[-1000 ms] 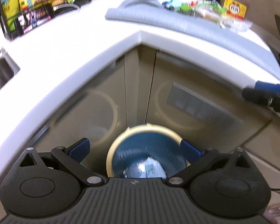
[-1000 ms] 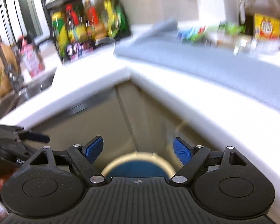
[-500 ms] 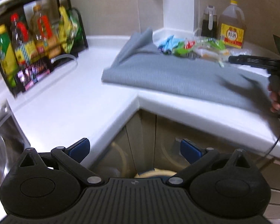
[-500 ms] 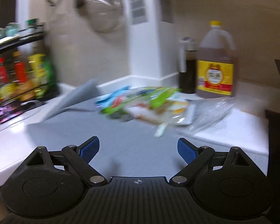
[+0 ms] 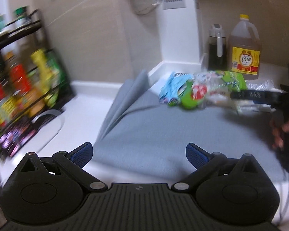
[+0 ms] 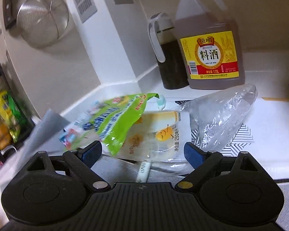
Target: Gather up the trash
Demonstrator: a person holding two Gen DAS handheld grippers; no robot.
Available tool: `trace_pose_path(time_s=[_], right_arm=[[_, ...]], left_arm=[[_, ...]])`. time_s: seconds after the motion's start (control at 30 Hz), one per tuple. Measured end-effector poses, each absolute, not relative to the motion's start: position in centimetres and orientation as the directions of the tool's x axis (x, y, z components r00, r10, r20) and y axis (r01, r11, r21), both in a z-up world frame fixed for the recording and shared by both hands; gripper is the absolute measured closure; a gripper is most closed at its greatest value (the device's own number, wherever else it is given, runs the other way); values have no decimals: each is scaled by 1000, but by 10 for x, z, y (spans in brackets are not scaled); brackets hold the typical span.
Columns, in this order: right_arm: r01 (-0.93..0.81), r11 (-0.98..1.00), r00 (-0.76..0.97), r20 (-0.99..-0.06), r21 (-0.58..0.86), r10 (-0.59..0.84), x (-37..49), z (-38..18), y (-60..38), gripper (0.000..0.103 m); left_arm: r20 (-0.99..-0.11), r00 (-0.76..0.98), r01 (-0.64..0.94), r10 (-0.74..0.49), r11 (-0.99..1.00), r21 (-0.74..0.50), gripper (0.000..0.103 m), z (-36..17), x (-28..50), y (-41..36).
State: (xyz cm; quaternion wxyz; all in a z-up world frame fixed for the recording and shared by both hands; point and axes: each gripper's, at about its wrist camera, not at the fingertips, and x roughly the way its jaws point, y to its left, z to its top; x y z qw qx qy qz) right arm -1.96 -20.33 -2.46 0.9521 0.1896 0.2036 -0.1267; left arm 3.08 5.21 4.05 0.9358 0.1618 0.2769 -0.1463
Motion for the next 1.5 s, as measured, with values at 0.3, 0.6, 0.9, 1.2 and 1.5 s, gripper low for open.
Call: trace_pose_path(time_s=[0.3,0.6,0.9,1.2,1.5], right_arm=[[330,863,888,-436,383,-146,-22,-32,-217,8],[369,849,874,-452,377,-178,-24,-32,-222,8],[388,829,869,-459,402,-184,-24,-34,-225,8],[375,803,882,-445,464,-155,-31,-35,-233,72],[189,826,927,-375,531,29,-36,-21,-220,87]], left_arm=[[-564,768,541,-302,777,321,0,9,109,-51],[-566,762,597,-314,681,425,0,-1,131,-121],[-639,684,671,-352,649,360,28,-11,138,-137],[-650,689,572,-320,791,218,81,1,157,-85],[-653,707,510,-271,836,205,81,2,149,-25]])
